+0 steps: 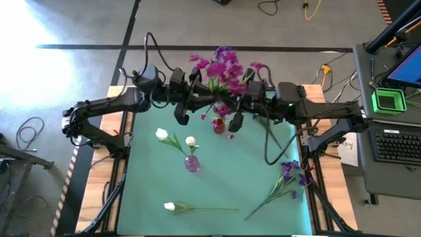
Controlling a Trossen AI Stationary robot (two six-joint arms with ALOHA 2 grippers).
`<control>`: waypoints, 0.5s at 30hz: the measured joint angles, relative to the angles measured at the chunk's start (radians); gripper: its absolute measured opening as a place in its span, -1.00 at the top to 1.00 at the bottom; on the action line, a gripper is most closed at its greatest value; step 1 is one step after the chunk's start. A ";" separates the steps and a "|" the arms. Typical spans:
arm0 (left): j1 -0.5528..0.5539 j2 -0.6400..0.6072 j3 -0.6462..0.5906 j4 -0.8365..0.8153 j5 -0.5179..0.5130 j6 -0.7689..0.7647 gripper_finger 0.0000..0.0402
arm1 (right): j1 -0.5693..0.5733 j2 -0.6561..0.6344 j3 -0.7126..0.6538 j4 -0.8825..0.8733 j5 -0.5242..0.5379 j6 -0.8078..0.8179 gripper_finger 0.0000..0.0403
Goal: Sort flowers into vase by color
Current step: Put the pink flower into the red vase
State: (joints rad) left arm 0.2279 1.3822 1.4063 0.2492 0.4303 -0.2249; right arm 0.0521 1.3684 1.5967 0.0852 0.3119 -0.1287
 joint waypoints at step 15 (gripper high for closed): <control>-0.021 -0.037 0.582 -1.080 -0.274 0.341 -0.08 | 0.002 -0.192 0.001 -0.181 0.064 0.004 0.86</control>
State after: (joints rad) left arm 0.2066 1.3453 1.9885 -0.8307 0.1558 0.1162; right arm 0.0544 1.1765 1.5978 -0.0956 0.3759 -0.1247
